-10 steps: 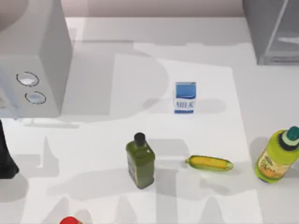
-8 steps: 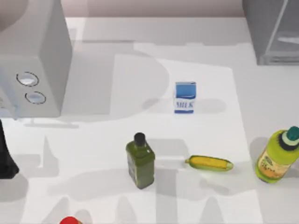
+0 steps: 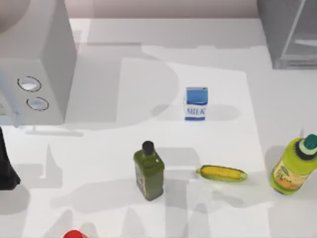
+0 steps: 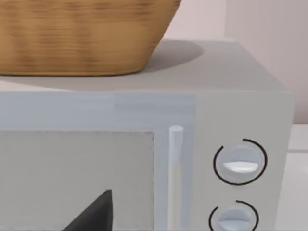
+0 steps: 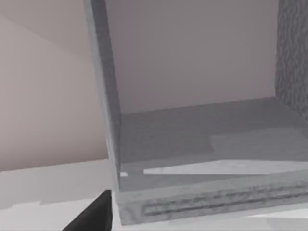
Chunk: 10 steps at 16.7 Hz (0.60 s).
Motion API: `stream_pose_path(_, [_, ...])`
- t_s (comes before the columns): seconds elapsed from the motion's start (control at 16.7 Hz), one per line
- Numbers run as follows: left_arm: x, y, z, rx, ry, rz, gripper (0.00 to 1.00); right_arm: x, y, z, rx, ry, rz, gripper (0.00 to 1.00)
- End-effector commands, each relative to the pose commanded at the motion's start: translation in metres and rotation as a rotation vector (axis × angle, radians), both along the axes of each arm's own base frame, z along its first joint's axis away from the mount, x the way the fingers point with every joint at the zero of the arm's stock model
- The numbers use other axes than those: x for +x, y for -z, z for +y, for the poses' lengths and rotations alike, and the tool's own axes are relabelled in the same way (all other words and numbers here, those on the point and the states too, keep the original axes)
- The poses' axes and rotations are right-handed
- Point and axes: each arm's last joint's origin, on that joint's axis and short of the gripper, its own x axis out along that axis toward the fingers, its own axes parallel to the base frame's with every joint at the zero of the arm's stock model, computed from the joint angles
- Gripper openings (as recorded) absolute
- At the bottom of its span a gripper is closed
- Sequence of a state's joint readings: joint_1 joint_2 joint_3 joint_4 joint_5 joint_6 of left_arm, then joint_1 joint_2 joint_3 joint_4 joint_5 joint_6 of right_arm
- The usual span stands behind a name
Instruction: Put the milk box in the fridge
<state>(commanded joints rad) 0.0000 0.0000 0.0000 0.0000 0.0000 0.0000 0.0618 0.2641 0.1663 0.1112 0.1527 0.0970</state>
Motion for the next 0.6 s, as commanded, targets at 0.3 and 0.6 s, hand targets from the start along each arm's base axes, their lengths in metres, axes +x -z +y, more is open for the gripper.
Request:
stream_pose_path(0.3, [0.0,0.0,0.0,0.0,0.0,0.0,1.0,0.028,-0.03,0.009,0.062,0.057,0.008,1.0])
stream_pose_path(0.6, [0.0,0.0,0.0,0.0,0.0,0.0,1.0,0.062,-0.049,0.024,0.103,0.095,0.014,1.0])
